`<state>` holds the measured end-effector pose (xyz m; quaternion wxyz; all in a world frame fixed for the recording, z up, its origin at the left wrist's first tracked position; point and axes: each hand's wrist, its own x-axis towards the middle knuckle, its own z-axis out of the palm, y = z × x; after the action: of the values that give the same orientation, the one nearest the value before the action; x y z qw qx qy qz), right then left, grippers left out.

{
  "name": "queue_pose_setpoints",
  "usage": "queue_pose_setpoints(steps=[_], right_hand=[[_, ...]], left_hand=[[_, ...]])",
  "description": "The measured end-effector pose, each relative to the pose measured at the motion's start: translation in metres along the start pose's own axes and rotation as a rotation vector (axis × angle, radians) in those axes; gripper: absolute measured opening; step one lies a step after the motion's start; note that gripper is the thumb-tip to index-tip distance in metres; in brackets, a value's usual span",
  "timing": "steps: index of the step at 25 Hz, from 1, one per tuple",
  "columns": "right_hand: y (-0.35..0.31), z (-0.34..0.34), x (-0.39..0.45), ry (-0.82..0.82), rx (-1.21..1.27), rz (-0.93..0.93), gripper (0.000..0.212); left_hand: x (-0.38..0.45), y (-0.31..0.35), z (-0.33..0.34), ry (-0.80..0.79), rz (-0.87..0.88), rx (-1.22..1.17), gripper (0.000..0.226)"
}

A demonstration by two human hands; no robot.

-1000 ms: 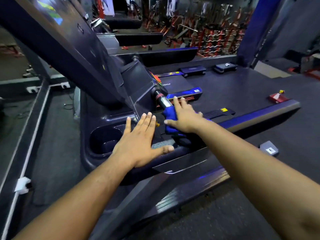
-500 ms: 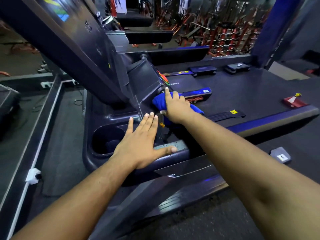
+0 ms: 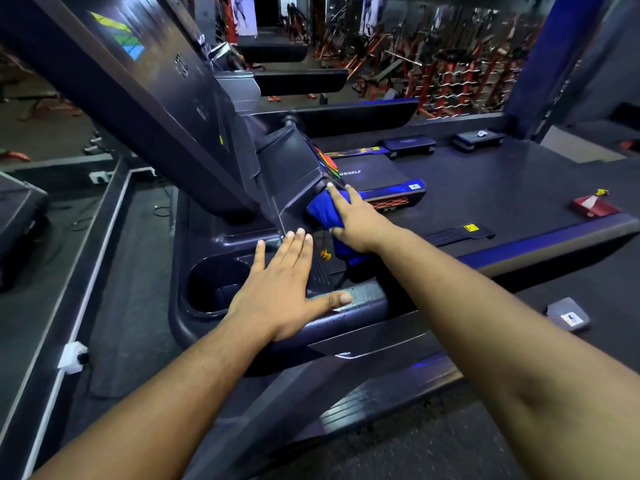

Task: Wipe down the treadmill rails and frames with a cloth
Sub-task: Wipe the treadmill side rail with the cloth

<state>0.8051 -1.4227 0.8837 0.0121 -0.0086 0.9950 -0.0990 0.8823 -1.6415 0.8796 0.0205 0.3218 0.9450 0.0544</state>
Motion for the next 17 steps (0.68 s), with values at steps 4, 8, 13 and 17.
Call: queue_pose_setpoints(steps=[4,8,13,17], right_hand=[[0.018,-0.013,-0.042,-0.22,-0.223,-0.259,0.063],[0.003,-0.037,-0.057,0.032,0.112,-0.218,0.048],[-0.084,0.022,-0.03,-0.137,0.317,0.059,0.071],[-0.088,0.0,-0.039,-0.279,0.208,0.074,0.067]], left_hand=[[-0.002,0.002,-0.003,0.026,-0.029,-0.013,0.122],[-0.02,-0.003,-0.006,0.097,-0.021,0.069,0.12],[-0.029,-0.029,-0.007,0.076,-0.075,0.032,0.123],[-0.026,-0.035,-0.005,0.083,-0.002,-0.122,0.12]])
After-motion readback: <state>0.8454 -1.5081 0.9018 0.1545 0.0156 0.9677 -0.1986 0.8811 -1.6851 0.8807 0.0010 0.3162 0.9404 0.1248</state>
